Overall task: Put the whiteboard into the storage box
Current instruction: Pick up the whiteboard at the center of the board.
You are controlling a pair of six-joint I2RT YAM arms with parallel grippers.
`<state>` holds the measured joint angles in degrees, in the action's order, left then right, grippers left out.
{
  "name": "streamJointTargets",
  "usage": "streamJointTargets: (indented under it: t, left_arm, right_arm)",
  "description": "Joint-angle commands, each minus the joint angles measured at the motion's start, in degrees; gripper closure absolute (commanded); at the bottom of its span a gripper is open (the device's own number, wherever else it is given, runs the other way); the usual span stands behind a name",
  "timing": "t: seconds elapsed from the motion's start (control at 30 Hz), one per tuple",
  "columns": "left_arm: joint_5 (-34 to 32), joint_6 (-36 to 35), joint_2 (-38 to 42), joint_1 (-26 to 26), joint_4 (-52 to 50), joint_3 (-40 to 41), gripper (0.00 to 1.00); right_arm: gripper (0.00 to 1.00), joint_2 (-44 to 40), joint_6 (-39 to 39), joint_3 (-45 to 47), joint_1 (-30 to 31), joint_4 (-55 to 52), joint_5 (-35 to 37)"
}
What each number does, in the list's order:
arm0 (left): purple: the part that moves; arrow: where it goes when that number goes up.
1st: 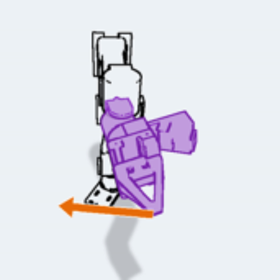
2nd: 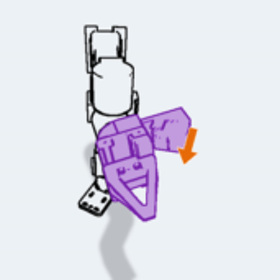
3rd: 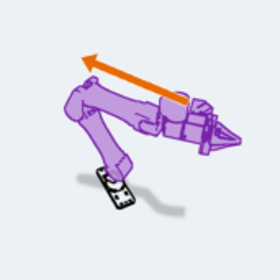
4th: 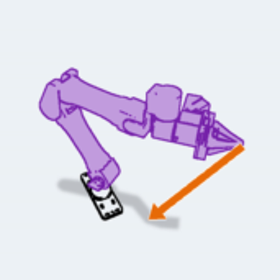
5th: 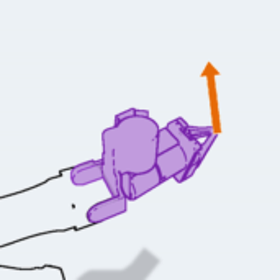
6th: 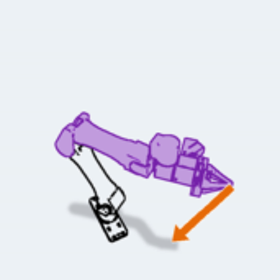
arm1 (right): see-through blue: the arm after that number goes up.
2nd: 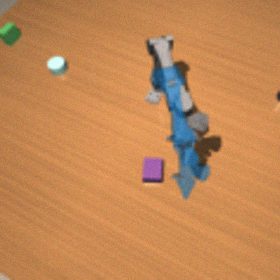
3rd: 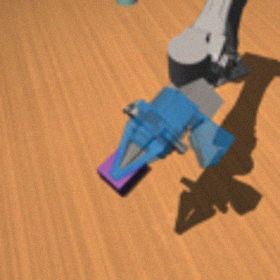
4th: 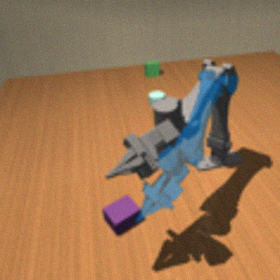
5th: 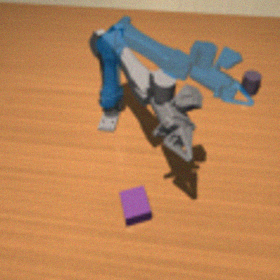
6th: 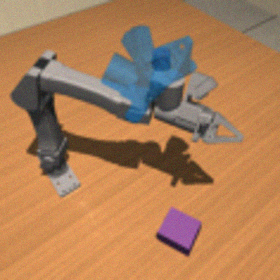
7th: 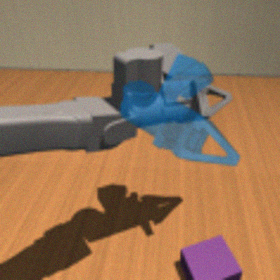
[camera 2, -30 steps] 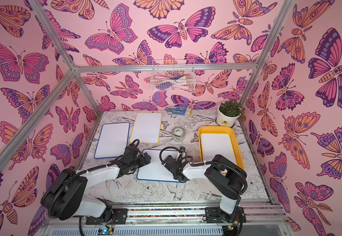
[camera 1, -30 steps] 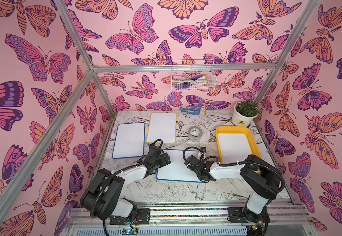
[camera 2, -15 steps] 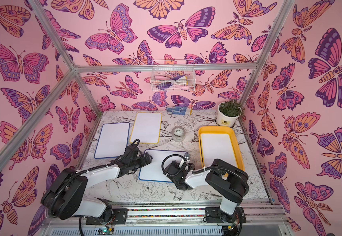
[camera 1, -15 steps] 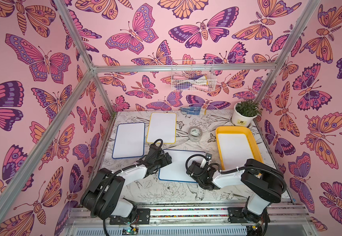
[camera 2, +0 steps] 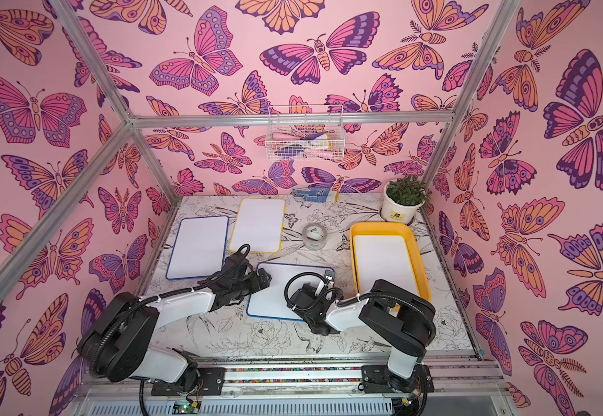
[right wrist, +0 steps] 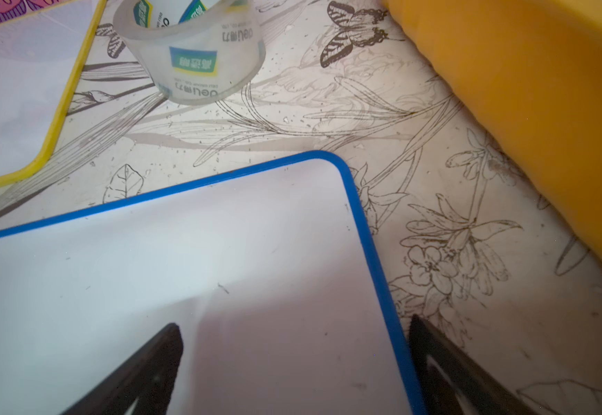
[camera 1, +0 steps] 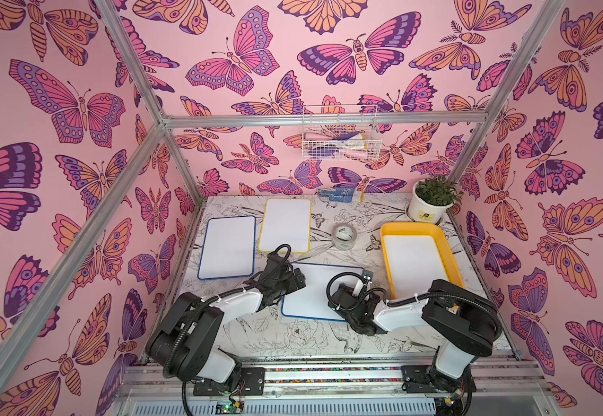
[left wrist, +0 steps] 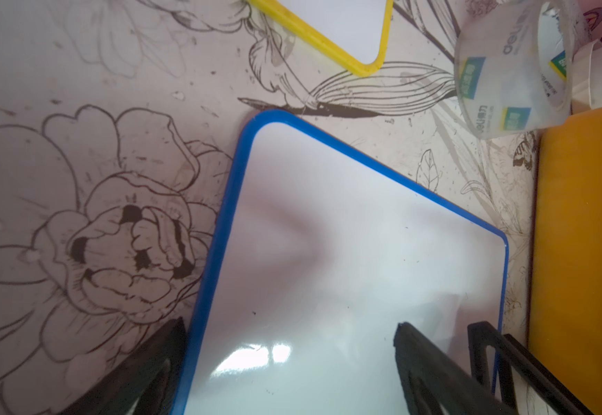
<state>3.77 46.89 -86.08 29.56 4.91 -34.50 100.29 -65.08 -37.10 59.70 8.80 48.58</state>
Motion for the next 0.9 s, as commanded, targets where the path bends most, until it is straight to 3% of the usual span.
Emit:
streamJointTargets:
  t: [0.0, 0.2, 0.4, 0.87]
  left_arm:
    - [6.75, 2.15, -8.62, 2.96, -13.91, 3.99, 0.07]
    - [7.47, 1.80, -10.85, 4.28, -12.31, 3.67, 0.07]
    - [7.57, 0.97, -10.78, 4.32, -11.79, 3.92, 0.07]
    - [7.39, -0.05, -9.90, 4.28, -10.77, 5.04, 0.07]
  right_arm:
    - [0.01, 4.67, -1.47, 1.76, 0.24, 3.50, -25.04]
    - [0.01, 1.61, 0.36, 0.28, -1.04, 5.00, -36.14]
    - [0.01, -0.22, -4.68, 0.79, -5.14, 10.52, -49.76]
    - [0.00, -6.03, -22.33, 9.10, -11.83, 18.13, -59.54]
